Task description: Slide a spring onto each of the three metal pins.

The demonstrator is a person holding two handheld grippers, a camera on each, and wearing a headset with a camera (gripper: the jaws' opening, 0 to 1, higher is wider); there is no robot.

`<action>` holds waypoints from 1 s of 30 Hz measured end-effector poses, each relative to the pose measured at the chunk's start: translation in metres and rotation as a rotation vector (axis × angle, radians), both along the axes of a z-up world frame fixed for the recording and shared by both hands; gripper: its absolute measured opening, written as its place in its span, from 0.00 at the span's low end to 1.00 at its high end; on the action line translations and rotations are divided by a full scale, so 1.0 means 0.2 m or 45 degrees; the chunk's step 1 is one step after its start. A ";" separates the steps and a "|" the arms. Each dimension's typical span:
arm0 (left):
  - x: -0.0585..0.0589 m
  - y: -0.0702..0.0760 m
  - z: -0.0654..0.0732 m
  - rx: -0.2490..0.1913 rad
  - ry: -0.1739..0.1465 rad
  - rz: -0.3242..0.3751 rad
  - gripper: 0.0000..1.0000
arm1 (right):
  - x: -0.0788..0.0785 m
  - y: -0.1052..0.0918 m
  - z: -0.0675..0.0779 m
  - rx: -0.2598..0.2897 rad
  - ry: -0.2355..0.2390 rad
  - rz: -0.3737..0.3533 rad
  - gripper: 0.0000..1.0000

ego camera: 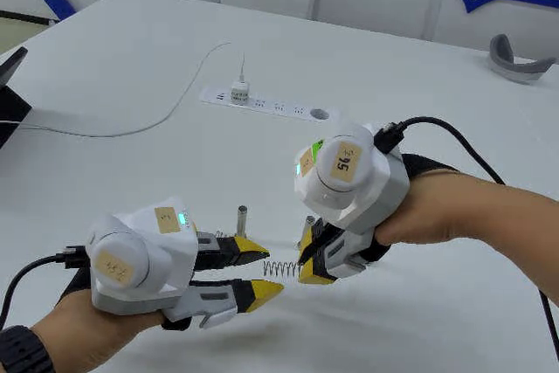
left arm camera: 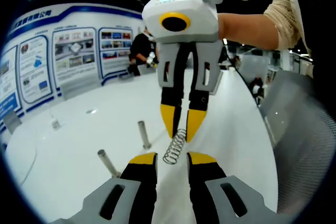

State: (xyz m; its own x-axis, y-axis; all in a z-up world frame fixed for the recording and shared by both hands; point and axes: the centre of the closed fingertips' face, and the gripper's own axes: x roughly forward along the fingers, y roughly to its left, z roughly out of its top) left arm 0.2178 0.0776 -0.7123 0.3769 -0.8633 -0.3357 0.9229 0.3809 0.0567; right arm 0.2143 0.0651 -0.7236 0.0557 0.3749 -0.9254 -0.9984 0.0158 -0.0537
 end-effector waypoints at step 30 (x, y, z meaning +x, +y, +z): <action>-0.03 -0.01 -0.01 0.031 -0.039 -0.033 0.11 | -0.04 0.08 0.16 0.036 -0.061 0.085 0.11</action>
